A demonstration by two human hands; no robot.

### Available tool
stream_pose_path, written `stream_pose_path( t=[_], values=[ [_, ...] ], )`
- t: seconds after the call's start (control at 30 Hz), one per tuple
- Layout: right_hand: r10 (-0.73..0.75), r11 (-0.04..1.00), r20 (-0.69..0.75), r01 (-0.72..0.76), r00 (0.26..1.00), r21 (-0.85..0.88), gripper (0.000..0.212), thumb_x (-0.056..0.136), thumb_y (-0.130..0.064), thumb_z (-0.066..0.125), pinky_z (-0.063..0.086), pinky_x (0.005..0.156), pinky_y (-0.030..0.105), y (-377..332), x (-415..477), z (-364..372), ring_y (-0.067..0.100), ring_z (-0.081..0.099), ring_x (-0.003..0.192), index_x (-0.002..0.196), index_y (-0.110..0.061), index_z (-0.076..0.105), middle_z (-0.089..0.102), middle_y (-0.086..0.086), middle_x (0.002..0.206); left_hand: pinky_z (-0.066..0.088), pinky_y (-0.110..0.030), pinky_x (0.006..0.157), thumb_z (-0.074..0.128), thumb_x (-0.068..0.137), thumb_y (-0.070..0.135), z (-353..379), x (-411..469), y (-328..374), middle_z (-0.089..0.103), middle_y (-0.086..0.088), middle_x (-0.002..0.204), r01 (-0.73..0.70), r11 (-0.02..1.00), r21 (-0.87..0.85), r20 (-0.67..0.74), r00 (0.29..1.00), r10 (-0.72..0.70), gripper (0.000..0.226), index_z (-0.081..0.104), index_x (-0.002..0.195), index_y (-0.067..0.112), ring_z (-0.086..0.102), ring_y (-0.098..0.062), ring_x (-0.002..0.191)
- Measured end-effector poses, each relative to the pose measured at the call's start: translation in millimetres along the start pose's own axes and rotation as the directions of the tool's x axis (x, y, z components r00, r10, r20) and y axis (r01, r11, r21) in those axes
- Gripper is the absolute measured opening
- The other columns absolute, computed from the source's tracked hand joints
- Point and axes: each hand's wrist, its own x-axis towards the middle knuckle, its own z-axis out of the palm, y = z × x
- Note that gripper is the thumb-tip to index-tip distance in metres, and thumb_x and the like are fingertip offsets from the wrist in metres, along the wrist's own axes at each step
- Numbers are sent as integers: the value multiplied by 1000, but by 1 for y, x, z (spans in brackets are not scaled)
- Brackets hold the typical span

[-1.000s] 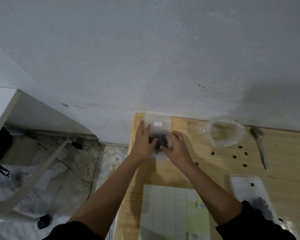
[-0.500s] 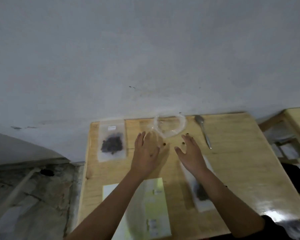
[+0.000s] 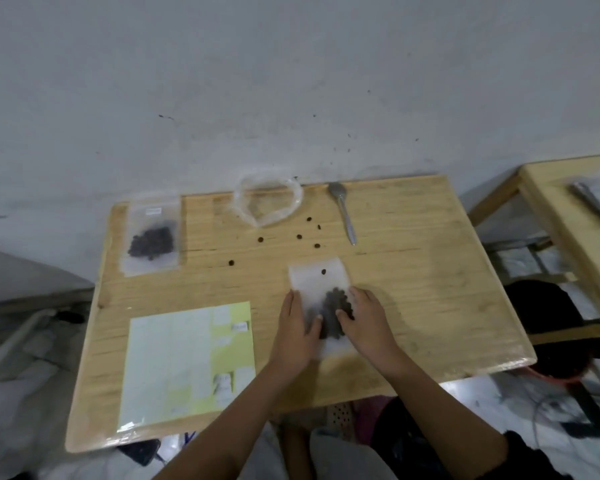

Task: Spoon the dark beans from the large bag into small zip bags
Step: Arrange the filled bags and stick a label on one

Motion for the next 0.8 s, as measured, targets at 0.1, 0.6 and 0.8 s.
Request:
stream_pose_path(
  t=[0.1, 0.6, 0.8],
  values=[
    [-19, 999, -15, 20, 1000, 43, 40, 91, -19, 55, 37, 99, 28, 3, -3, -2, 22, 43, 122, 128, -7, 47, 47, 9, 131, 16, -32, 117, 47, 97, 29, 3, -5, 21, 17, -7, 155, 33, 998, -45, -67, 997, -36, 65, 14, 148, 5, 17, -22, 144],
    [27, 862, 117, -82, 993, 500, 41, 91, -22, 59, 44, 82, 26, -39, 5, -10, 16, 53, 100, 131, -12, 49, 56, 7, 124, 44, -11, 60, 58, 91, 15, -71, 12, 36, 50, -4, 129, 54, 947, -317, -225, 965, -131, 41, 48, 131, 14, 54, -3, 78],
    [-42, 867, 245, -87, 969, 491, 43, 89, -22, 61, 49, 84, 31, -86, 1, 29, 17, 55, 100, 130, -16, 50, 55, 0, 113, 49, -20, 68, 61, 89, 12, -132, -5, 0, 53, -5, 125, 67, 934, -352, -245, 956, -161, 44, 48, 130, 19, 59, -9, 87]
  ],
)
